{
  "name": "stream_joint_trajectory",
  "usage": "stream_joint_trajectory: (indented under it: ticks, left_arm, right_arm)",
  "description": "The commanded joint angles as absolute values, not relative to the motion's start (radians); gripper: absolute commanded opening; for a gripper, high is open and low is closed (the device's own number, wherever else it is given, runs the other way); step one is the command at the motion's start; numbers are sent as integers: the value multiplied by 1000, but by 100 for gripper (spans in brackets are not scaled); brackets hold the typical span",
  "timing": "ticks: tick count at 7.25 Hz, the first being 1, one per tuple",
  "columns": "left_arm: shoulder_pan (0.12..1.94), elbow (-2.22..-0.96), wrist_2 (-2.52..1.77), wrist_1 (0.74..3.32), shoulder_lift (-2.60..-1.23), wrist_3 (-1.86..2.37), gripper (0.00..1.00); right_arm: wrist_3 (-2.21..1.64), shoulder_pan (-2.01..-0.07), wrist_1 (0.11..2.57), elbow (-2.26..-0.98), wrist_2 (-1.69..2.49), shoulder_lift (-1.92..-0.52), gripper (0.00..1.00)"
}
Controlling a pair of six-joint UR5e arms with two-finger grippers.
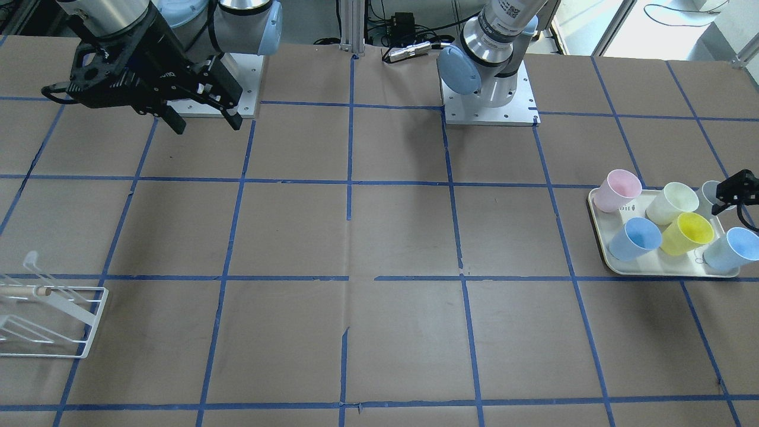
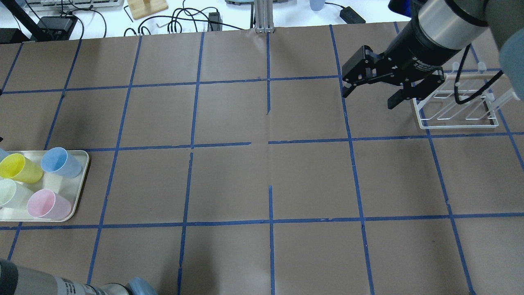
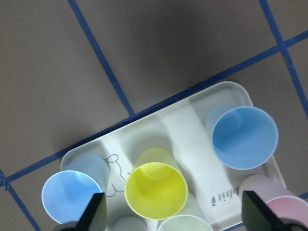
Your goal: Transfer IKEA cup to right arm and place on rack
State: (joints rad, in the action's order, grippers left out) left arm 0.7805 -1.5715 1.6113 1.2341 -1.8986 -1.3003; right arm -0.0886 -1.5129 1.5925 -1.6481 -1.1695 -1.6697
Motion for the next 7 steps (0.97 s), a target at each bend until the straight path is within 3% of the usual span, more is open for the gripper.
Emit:
stream_joint_trajectory:
  ticks: [1, 2, 3, 7]
  left_arm:
    - [741, -1575, 1605, 1221, -1957, -1406, 80]
    - [739, -1575, 1611, 1232, -1974, -1425, 78]
    - [739, -1580, 1615, 1238, -1977, -1442, 64]
    - [732, -1588, 1617, 1226, -2017, -1445, 65]
  right_arm:
    - [-94, -1500, 1624, -1652, -763, -1661, 100]
    - [-94, -1467, 1605, -1657, -612, -1649, 100]
    - [-95, -1422, 1591, -1681, -410, -1638, 100]
    - [-84, -1410, 1667, -1876, -132, -1644, 100]
